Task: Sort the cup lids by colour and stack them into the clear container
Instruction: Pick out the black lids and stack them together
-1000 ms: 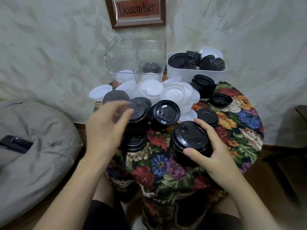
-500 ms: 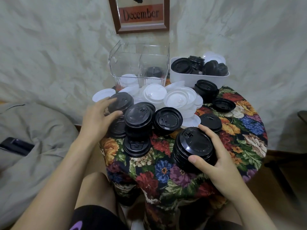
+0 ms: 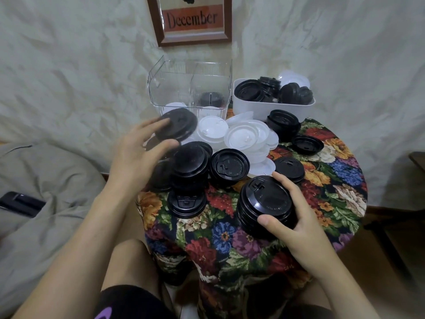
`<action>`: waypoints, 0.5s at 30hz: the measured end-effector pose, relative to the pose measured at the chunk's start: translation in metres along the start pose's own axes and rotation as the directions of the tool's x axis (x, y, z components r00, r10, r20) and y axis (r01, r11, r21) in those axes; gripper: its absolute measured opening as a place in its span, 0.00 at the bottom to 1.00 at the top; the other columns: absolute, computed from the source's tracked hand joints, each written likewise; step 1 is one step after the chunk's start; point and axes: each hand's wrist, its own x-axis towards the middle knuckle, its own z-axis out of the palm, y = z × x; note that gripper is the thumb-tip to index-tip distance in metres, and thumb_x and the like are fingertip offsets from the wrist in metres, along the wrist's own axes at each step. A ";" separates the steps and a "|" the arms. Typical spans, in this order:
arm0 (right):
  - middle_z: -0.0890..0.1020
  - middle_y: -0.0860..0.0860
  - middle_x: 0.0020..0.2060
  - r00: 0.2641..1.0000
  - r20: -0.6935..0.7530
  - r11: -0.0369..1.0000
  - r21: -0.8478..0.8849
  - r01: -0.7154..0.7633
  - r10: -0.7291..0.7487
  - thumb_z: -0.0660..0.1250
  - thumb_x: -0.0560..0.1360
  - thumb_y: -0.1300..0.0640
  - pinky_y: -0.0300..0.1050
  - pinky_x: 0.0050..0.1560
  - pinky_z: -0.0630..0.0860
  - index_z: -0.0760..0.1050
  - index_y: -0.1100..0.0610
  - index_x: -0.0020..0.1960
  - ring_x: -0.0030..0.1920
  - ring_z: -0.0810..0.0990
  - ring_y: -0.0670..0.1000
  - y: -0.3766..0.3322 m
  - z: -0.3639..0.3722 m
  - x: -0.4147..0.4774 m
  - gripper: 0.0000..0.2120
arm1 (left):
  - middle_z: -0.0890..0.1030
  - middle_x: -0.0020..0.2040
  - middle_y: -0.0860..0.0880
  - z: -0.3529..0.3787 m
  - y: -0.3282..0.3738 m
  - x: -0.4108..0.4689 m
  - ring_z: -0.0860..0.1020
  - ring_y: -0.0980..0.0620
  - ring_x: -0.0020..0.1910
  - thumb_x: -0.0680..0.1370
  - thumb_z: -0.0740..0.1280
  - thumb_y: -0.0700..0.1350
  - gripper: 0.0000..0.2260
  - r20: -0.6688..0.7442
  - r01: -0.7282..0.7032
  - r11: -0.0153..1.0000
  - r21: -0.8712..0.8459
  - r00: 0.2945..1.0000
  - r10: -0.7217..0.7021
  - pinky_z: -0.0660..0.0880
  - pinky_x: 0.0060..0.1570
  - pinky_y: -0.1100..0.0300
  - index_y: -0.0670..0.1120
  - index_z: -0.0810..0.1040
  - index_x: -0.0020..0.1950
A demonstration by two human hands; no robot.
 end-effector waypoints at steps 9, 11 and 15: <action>0.72 0.27 0.68 1.000 0.000 0.999 0.033 -0.005 0.005 0.79 0.68 0.47 0.29 0.63 0.70 0.53 0.36 0.80 0.68 0.71 0.32 -0.001 0.000 0.000 0.49 | 0.75 0.71 0.64 0.064 0.065 -0.070 0.71 0.65 0.71 0.72 0.69 0.68 0.25 0.423 -0.201 0.977 0.073 0.893 0.152 0.69 0.72 0.54 0.65 0.79 0.68; 0.71 0.23 0.66 1.000 0.005 0.999 0.035 0.001 -0.002 0.79 0.68 0.48 0.24 0.61 0.68 0.53 0.35 0.80 0.68 0.70 0.30 -0.001 -0.002 0.000 0.49 | 0.73 0.72 0.66 0.068 0.067 -0.071 0.69 0.68 0.72 0.73 0.72 0.65 0.24 0.480 -0.176 0.984 0.035 0.866 0.138 0.68 0.73 0.55 0.65 0.78 0.69; 0.66 0.16 0.63 1.000 -0.005 0.999 0.030 0.009 -0.009 0.79 0.69 0.51 0.21 0.60 0.66 0.54 0.36 0.79 0.68 0.67 0.25 -0.004 -0.003 -0.002 0.48 | 0.70 0.75 0.67 0.070 0.071 -0.066 0.65 0.69 0.75 0.78 0.75 0.50 0.23 0.634 -0.052 0.991 -0.123 0.765 0.119 0.66 0.76 0.55 0.61 0.77 0.72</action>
